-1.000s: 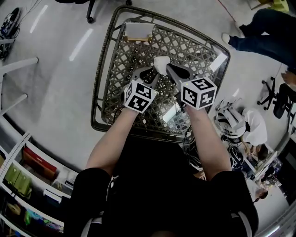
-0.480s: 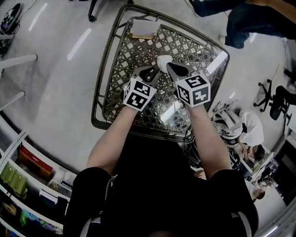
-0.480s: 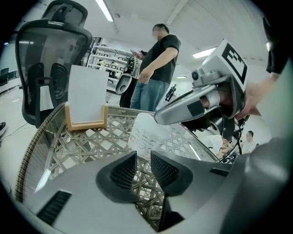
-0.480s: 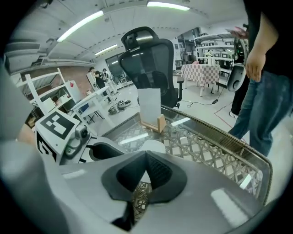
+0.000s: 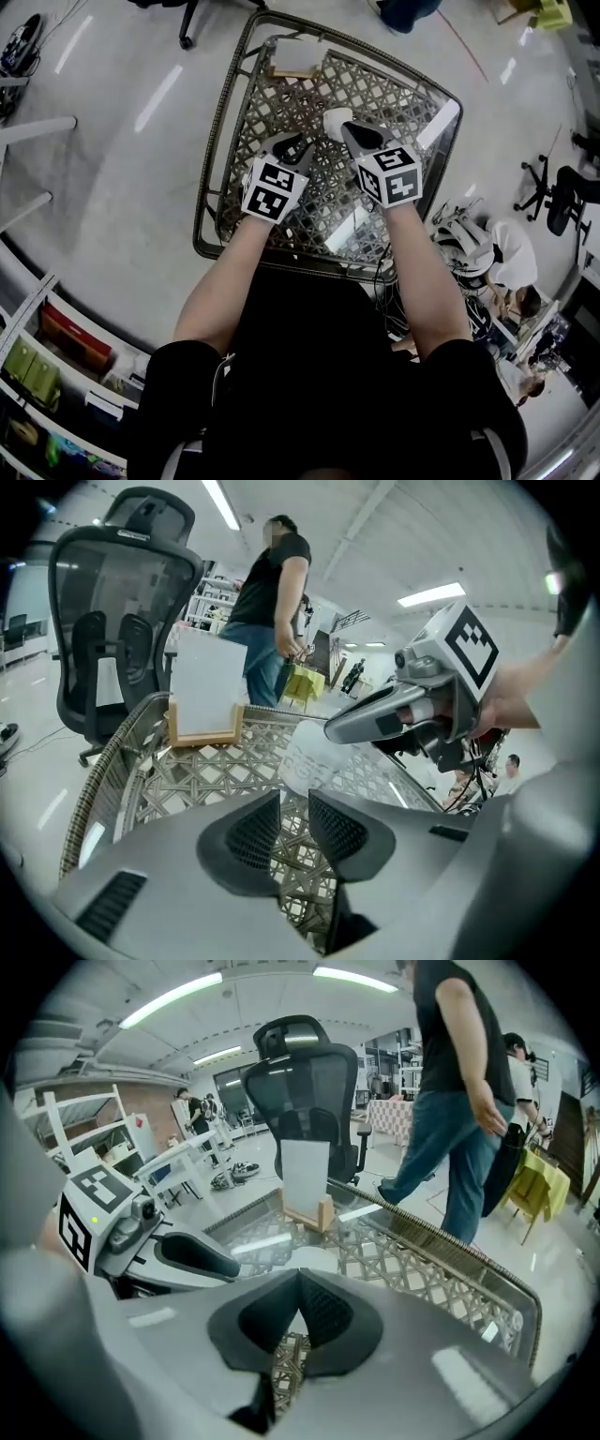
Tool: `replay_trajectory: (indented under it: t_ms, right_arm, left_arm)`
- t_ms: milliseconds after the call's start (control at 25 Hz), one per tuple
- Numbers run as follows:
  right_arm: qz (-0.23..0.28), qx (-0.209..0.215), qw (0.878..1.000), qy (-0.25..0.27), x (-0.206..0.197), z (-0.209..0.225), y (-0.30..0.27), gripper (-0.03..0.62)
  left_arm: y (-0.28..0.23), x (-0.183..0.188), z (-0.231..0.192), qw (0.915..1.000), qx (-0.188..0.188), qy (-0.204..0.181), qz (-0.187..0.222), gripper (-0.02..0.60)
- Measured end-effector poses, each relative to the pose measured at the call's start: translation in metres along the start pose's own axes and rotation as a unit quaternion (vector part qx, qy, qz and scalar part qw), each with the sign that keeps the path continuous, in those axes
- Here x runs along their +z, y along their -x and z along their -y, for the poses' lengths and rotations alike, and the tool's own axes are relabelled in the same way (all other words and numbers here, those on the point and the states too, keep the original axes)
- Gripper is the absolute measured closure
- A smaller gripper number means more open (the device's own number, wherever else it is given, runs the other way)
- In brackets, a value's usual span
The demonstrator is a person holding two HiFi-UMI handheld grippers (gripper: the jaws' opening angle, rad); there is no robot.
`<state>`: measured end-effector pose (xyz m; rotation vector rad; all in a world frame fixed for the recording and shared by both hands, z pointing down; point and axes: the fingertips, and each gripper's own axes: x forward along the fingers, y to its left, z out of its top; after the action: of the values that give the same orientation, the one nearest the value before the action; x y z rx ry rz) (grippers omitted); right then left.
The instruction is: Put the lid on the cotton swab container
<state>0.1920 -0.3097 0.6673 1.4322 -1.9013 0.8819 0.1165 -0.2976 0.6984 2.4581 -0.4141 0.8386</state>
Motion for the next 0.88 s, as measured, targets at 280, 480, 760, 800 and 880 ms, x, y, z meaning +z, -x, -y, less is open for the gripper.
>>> replay_trajectory:
  t_ms: [280,480,760,800,880]
  right_arm:
    - [-0.001,-0.023,0.999,-0.022,0.001,0.003,-0.001,0.58]
    - [-0.026,-0.027,0.998,-0.046,-0.005,0.006,-0.006,0.58]
    - [0.069,0.024,0.973,-0.219,0.0,0.016,0.019,0.583]
    - [0.082,0.028,0.971,-0.223,0.002,0.015,0.028,0.583]
    - [0.098,0.039,0.968,-0.228,0.005,0.011,0.045,0.583]
  left_arm:
    - [0.016,0.003,0.003,0.9999,-0.007,-0.004,0.007,0.486]
    - [0.035,0.015,0.01,0.9999,-0.003,-0.001,0.013,0.488]
    - [0.068,0.033,0.031,0.9991,0.002,-0.038,0.019,0.488]
    - [0.072,0.034,0.033,0.9991,0.006,-0.038,0.019,0.488]
    - [0.082,0.035,0.035,0.9992,0.021,-0.028,0.021,0.486]
